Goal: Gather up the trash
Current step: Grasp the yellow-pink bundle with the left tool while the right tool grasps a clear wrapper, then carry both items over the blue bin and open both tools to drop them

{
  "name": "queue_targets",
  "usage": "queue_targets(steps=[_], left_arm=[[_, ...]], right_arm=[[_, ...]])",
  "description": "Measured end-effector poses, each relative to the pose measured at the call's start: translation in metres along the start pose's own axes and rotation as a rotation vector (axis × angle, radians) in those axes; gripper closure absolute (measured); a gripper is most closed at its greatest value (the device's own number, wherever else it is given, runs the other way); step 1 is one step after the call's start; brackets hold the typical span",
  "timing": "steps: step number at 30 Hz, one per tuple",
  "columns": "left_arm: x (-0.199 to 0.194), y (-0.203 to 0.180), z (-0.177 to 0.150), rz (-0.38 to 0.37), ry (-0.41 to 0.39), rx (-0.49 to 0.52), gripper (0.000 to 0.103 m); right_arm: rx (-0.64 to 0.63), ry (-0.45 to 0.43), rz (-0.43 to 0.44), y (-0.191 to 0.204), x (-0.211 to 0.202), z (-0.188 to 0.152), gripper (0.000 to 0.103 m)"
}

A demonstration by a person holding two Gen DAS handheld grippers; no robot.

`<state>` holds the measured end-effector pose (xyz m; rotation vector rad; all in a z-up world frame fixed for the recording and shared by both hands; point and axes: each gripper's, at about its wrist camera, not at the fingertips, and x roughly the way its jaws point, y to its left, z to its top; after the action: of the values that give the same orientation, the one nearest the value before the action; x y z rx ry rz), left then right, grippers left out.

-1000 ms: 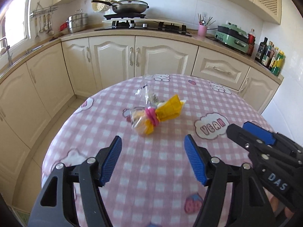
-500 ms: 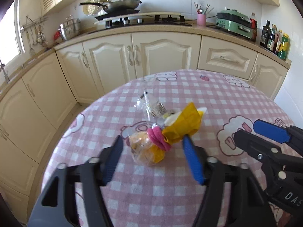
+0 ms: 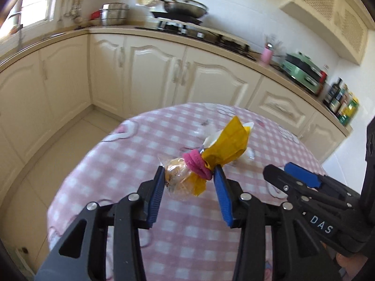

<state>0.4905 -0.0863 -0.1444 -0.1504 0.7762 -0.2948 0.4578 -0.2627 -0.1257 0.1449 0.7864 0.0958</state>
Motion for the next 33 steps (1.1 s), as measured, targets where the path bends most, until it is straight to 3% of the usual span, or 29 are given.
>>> queue_targets(steps=[7,10,12,14,22,33], left_arm=[[-0.007,0.045,0.006,0.083,-0.016,-0.137,0.062],[-0.009,0.051,0.008,0.08,-0.01,-0.145,0.062],[-0.01,0.054,0.008,0.072,-0.004,-0.141,0.062],[-0.014,0.057,0.006,0.063,-0.001,-0.134,0.062],[-0.054,0.071,-0.001,0.059,-0.041,-0.148,0.062],[-0.153,0.128,-0.046,0.152,-0.108,-0.228,0.062]], right_arm=[[-0.044,0.009,-0.03,0.024,0.034,0.014,0.033],[-0.038,0.048,-0.044,0.025,0.055,0.019,0.033],[-0.035,0.086,-0.038,0.025,0.067,0.019,0.049],[-0.025,0.095,-0.037,0.025,0.069,0.018,0.057],[-0.062,0.022,-0.019,0.056,0.025,0.006,0.061],[-0.18,-0.049,0.174,0.171,-0.046,-0.03,0.062]])
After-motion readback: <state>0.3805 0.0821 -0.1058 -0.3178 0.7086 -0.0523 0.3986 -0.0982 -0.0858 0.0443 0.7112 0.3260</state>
